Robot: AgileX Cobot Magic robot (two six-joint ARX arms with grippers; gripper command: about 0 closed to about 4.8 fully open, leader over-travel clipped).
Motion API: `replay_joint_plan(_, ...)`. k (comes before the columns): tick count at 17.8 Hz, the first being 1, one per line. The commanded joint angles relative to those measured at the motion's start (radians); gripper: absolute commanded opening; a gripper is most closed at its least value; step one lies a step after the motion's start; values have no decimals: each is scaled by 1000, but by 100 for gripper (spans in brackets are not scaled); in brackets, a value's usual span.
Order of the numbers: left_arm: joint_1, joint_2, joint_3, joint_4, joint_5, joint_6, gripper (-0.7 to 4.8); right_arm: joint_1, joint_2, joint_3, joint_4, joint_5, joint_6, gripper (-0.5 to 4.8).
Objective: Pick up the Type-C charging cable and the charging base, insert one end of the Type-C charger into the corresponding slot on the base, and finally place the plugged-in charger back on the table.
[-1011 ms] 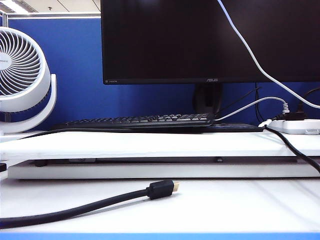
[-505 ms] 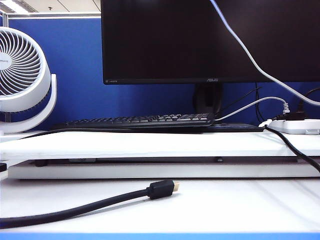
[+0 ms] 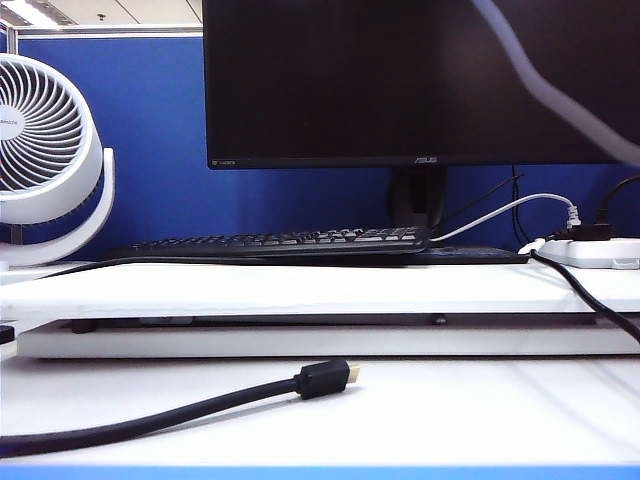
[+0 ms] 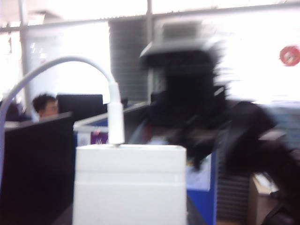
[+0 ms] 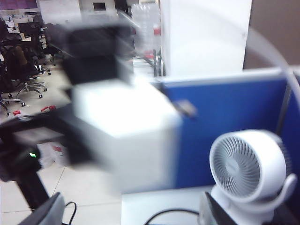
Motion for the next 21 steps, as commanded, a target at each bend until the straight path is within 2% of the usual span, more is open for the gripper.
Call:
replay_joint_plan(1,0,3,3,-229,-146,158,-6,0,-53,6,29,2,0,365)
replay_joint_plan(3,0,20,3,-361,-246,211,-6,0,-78,6,40,1,0,364)
replay_joint_plan(4,0,55,3,-486,-320,243,-6,0,-106,6,56,1,0,364)
replay_joint_plan(8,0,210,3,-671,-392,244,-6,0,-147,6,81,-2,0,364)
replay_joint_plan(12,0,397,3,-772,-399,242,-6,0,-169,7,82,-34,0,362)
replay_joint_plan(14,-1,474,2,-793,-399,246,-6,0,-175,7,81,-37,0,327)
replay_joint_plan(16,-1,515,2,-810,-397,249,-6,0,-176,7,80,-37,0,327)
replay_joint_plan(17,-42,645,2,-838,-389,336,62,0,-176,6,71,-45,0,327)
replay_joint_plan(18,-50,648,2,-840,-394,339,161,0,-176,6,71,-44,0,327)
replay_joint_plan(19,-71,650,3,-822,-481,338,321,0,-176,6,64,-43,0,327)
replay_joint_plan(21,-75,650,3,-824,-521,334,390,0,-175,6,51,-26,-2,327)
